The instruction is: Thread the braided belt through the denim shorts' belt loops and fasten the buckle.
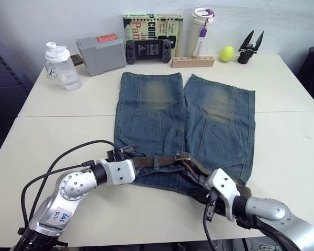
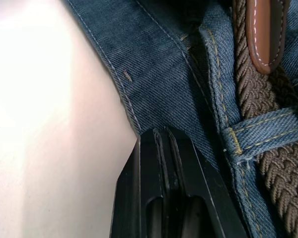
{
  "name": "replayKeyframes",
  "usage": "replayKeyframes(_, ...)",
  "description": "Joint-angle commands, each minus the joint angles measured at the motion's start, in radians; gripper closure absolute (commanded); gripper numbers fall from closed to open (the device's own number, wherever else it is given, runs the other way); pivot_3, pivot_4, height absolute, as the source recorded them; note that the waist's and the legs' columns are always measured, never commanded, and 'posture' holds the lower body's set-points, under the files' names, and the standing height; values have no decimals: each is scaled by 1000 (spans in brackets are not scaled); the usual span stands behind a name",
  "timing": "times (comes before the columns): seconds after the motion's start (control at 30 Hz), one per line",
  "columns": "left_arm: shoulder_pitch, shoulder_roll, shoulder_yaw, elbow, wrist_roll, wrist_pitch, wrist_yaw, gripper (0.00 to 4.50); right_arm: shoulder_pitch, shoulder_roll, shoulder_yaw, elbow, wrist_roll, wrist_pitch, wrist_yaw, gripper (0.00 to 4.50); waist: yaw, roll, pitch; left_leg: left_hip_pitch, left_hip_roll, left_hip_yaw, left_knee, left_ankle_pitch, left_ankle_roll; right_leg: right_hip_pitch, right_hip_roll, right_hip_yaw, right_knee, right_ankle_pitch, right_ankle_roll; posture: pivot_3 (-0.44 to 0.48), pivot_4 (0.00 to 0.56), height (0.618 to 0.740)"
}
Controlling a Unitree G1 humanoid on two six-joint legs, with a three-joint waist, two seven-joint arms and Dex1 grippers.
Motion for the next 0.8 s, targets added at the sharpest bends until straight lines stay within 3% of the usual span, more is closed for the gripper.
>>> replayKeyframes(0.03,108,3,40,-55,-42,-113,11,953,17,11,46,19,9,48,-14,4445,-6,0,0,0,1,0,0,0,0,0,0,0,0,0,0,0,150,731)
replayKeyframes(0.27,111,7,78,-18,54,-189,69,953,8,29,61,17,13,57,-22,4445,-6,-2,-1,0,2,-1,-1,0,0,0,-2,0,-2,-1,-1,0,150,731)
replayKeyframes(0.43,70,-46,49,-3,173,-231,159,953,11,29,59,8,14,62,-24,4445,-15,-2,-2,0,2,-1,-3,0,0,0,-1,-1,0,-1,-1,0,150,731)
replayKeyframes(0.6,51,-70,17,21,225,-221,168,953,9,34,53,0,24,74,-31,4445,-15,-2,-2,0,1,0,-3,0,0,0,-1,-2,-1,-1,-1,0,150,731)
replayKeyframes(0.7,46,-77,6,32,229,-215,161,1808,7,35,52,-2,27,78,-36,4500,-17,-2,-2,0,1,0,-3,0,0,0,-1,-2,-1,-1,-1,0,150,731)
replayKeyframes(0.8,47,-79,3,41,243,-195,161,3225,8,33,52,-3,29,80,-40,4500,-18,-2,-2,0,1,0,-4,0,0,0,-1,-2,-1,-1,-1,0,150,731)
